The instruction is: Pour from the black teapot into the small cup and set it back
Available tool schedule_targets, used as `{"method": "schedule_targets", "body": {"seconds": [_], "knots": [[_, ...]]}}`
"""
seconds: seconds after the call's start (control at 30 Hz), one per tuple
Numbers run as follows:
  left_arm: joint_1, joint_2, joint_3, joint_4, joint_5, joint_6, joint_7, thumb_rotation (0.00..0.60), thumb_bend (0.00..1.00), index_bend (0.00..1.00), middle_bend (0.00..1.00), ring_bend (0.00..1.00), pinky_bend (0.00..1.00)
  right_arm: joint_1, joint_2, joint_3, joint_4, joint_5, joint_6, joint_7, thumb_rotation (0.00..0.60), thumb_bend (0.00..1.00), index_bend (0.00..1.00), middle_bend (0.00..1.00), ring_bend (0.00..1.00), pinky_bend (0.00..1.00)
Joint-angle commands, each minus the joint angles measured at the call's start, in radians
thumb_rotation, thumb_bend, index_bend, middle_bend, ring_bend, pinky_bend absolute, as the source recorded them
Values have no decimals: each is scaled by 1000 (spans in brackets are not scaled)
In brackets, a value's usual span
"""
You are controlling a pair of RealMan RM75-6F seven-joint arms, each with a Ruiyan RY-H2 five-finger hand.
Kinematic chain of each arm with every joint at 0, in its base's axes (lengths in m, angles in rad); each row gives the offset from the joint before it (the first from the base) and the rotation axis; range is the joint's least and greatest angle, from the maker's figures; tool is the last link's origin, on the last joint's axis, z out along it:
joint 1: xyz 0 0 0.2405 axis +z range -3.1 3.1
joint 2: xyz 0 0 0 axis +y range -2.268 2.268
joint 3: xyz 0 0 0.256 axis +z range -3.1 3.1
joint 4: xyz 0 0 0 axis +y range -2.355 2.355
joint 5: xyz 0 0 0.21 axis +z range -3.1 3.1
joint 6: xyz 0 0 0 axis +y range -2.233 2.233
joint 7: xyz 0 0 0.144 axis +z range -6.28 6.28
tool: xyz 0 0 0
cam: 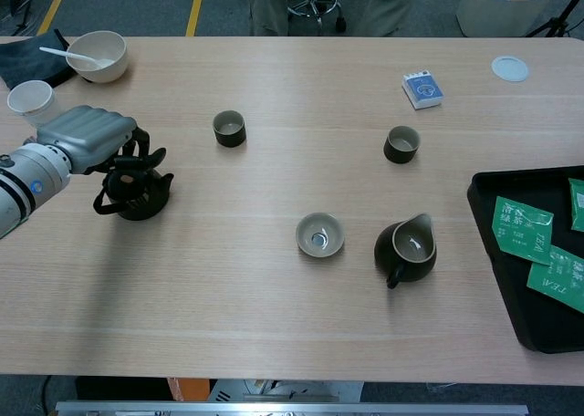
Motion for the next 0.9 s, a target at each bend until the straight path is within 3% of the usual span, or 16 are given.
{"method": "schedule_targets", "body": {"seconds": [0.03, 0.33, 0.53, 0.9], "knots": [[4, 3, 2, -8, 1, 15, 1, 0, 357, 461, 598, 489, 228, 1, 0, 0, 0, -2, 0, 0, 600, 433, 264, 313, 194, 126], [55, 10, 23, -39, 41, 101, -25, 0, 357, 461, 593, 489, 228, -1, 2, -2, -3, -4, 2, 2, 600, 433, 264, 312, 194, 126], [121, -6, 53, -44, 129, 179, -76, 17, 356, 461, 580, 480, 228, -2, 2, -4, -4, -6, 2, 2, 600, 433, 265, 312, 194, 126], [192, -48, 76, -12, 239, 199, -152, 63, 347, 462, 559, 466, 228, -3, 3, -7, -8, -13, 7, 2, 600, 433, 264, 312, 193, 126]]}}
